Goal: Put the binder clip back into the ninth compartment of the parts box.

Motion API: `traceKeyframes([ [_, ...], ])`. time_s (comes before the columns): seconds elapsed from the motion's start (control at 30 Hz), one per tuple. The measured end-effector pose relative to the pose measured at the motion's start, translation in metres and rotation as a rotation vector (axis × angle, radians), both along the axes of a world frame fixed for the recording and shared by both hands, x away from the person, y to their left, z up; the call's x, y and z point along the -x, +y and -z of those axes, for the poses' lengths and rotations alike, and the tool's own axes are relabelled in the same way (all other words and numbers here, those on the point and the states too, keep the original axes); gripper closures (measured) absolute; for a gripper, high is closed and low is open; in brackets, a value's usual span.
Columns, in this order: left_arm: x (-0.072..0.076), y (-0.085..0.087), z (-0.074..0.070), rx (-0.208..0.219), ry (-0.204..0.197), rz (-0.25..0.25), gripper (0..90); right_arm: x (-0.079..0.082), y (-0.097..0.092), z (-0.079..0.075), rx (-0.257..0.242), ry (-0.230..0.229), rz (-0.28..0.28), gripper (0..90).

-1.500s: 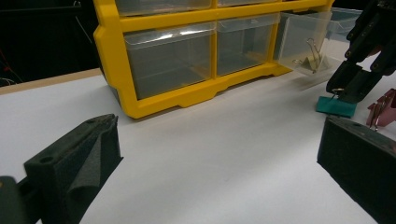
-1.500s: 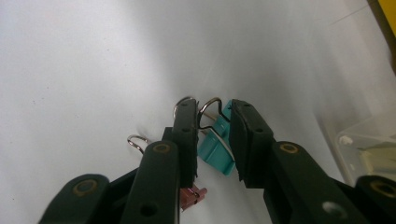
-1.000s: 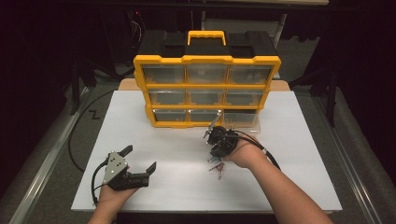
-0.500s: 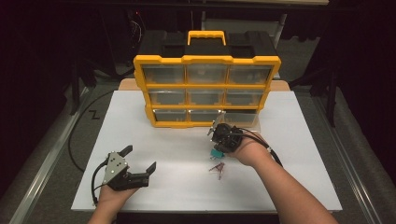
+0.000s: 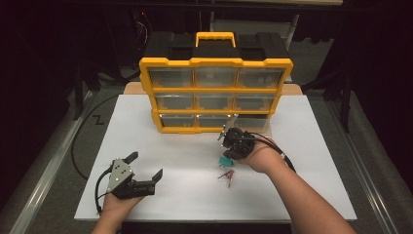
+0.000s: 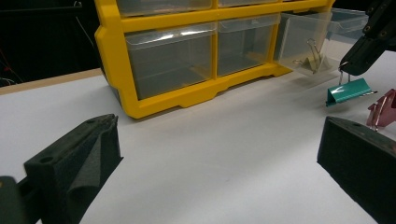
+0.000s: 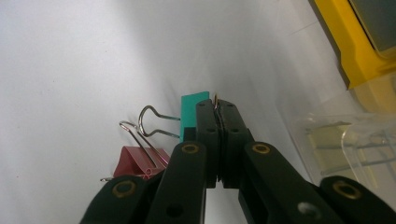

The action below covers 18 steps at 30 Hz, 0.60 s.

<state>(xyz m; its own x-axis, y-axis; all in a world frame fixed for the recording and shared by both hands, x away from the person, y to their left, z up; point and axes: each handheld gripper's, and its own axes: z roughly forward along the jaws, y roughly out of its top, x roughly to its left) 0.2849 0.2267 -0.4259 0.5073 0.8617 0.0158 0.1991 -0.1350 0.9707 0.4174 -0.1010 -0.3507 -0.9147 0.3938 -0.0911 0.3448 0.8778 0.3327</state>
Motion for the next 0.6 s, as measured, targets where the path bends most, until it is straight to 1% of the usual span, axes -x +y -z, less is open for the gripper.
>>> traceKeyframes([
  [0.33, 0.0003, 0.0001, -0.0002, 0.003, -0.001, -0.001, 0.3, 0.0011, -0.0054, -0.0049, -0.013, 0.018, 0.001, 90.0],
  [0.6, 0.0001, 0.0011, -0.0001, 0.003, -0.001, -0.003, 0.3, 0.0010, -0.0099, -0.0074, -0.040, 0.033, -0.002, 90.0],
])
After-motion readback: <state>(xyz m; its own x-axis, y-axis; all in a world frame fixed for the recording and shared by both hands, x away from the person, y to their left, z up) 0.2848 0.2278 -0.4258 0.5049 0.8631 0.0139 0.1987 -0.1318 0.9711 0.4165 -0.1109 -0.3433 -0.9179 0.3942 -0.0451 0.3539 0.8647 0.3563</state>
